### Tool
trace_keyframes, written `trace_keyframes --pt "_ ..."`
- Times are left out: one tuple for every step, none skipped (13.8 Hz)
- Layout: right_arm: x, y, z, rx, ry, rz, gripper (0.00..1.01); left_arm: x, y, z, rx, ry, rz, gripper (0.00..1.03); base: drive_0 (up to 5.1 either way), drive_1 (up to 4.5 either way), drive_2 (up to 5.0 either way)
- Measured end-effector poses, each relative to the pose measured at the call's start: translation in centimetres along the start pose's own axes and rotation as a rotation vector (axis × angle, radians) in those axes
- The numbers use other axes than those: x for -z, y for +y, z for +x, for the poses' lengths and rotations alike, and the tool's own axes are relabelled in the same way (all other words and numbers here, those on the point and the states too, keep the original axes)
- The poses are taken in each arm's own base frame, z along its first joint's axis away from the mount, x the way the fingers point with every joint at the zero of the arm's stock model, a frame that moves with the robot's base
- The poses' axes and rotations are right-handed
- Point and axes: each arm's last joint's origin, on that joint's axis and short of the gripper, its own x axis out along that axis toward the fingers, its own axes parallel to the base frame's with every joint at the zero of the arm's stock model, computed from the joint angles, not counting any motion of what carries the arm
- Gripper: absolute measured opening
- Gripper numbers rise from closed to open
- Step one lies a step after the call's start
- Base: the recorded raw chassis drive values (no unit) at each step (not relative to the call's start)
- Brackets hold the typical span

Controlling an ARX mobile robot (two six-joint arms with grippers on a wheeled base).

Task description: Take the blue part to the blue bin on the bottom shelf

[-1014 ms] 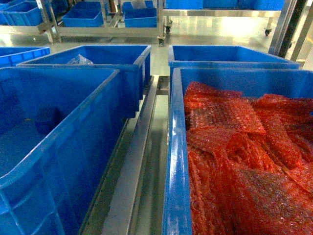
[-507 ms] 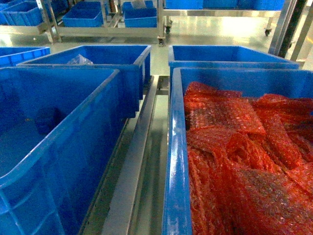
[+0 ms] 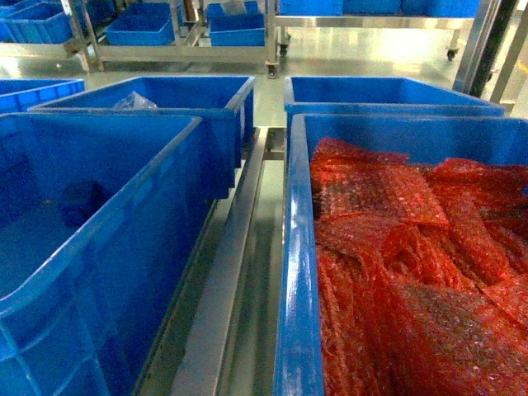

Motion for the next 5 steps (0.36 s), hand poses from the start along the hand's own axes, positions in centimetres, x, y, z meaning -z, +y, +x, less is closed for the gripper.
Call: trace_keyframes --pt "0.00 0.00 0.00 0.000 0.000 0.000 0.98 0.00 0.00 0.00 0.000 0.000 0.000 0.98 0.0 0.00 0.0" --pt "0.00 0.00 0.00 0.000 0.000 0.000 0.98 0.00 0.00 0.00 0.000 0.000 0.000 0.98 0.0 0.00 0.0" --pt "0.00 0.00 0.00 0.000 0.000 0.000 0.98 0.00 0.00 0.00 0.000 0.000 0.000 0.98 0.0 0.00 0.0" --pt "0.00 0.00 0.00 0.000 0.000 0.000 0.98 0.00 0.00 0.00 0.000 0.000 0.000 0.98 0.0 0.00 0.0" --pt "0.00 0.00 0.00 0.000 0.000 0.000 0.98 0.00 0.00 0.00 0.000 0.000 0.000 0.98 0.0 0.00 0.0"
